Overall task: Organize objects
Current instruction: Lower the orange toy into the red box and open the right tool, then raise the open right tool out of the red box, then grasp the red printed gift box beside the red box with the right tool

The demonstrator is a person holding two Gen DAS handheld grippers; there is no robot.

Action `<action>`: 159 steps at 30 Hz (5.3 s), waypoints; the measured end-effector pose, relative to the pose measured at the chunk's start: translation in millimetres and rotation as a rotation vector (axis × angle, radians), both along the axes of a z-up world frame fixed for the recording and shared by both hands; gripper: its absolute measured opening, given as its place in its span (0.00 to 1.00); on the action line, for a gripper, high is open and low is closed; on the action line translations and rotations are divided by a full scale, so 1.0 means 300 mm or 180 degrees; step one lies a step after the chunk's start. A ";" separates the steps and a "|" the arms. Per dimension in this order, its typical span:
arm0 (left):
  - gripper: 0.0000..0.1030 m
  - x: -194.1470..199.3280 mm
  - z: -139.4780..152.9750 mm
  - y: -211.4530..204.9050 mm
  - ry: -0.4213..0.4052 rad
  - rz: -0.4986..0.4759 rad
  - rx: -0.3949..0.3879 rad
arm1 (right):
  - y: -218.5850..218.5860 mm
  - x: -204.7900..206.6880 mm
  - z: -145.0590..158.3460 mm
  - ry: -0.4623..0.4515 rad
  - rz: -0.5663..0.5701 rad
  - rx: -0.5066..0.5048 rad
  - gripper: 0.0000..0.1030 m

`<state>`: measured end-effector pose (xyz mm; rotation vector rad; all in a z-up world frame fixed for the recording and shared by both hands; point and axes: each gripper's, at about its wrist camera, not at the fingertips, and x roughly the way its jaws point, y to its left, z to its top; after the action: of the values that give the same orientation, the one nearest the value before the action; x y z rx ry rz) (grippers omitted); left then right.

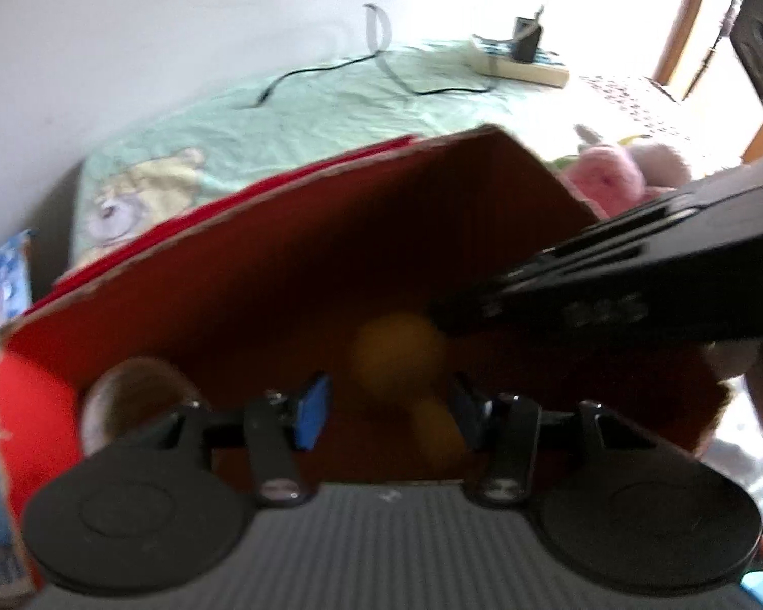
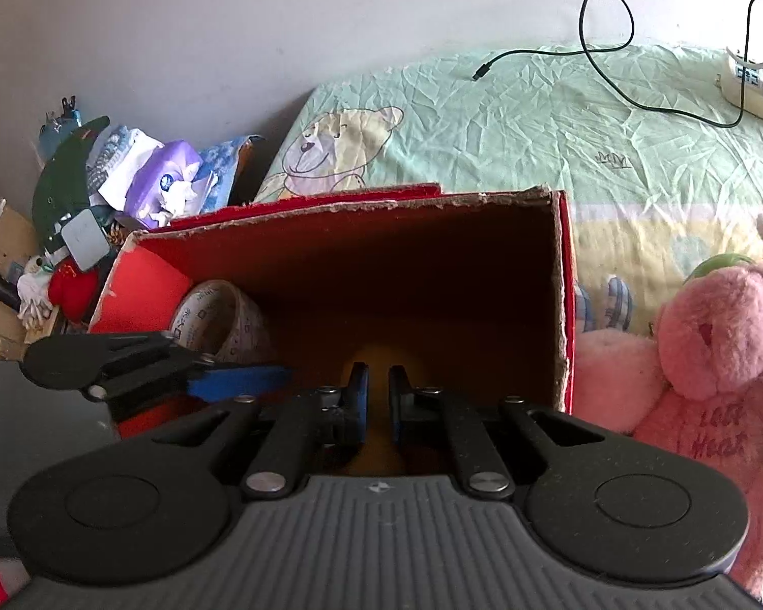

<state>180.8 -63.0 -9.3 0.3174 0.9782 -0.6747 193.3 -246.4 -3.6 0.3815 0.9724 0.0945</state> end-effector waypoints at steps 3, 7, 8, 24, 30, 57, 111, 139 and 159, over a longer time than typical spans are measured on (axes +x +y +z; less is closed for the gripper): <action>0.52 0.020 0.004 0.050 -0.0081 0.0189 0.0111 | 0.015 0.008 -0.001 -0.0025 0.0019 0.0065 0.16; 0.53 0.061 -0.004 0.102 -0.0136 0.0500 0.0315 | 0.057 0.027 -0.013 -0.0017 0.0080 0.0059 0.16; 0.52 0.077 -0.011 0.111 -0.0104 0.0577 0.0336 | 0.064 0.035 -0.020 -0.0002 0.0088 0.0061 0.16; 0.56 0.122 -0.068 0.115 0.0192 0.0808 0.0481 | 0.094 0.109 -0.138 0.0740 -0.0211 0.0233 0.21; 0.58 0.114 -0.072 0.101 0.0078 0.0779 0.0604 | 0.112 0.090 -0.138 0.0791 -0.0438 -0.0083 0.34; 0.58 0.110 -0.059 0.081 -0.0035 0.0803 0.0673 | 0.121 0.034 -0.111 0.0450 -0.0498 -0.0313 0.42; 0.75 -0.425 0.113 0.246 -0.0249 0.1192 -0.0130 | 0.155 -0.486 -0.018 -0.1054 -0.0112 0.0892 0.40; 0.80 -0.511 -0.114 0.268 0.0638 0.1070 -0.0122 | 0.216 -0.462 -0.227 0.0047 -0.0006 0.1022 0.45; 0.76 -0.520 -0.130 0.125 0.0708 0.0391 0.0003 | 0.169 -0.473 -0.278 0.0238 -0.0105 0.1240 0.45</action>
<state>24.7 -25.4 -48.4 0.1834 1.2001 -0.6058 51.2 -195.8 -87.1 0.7631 1.0212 0.2427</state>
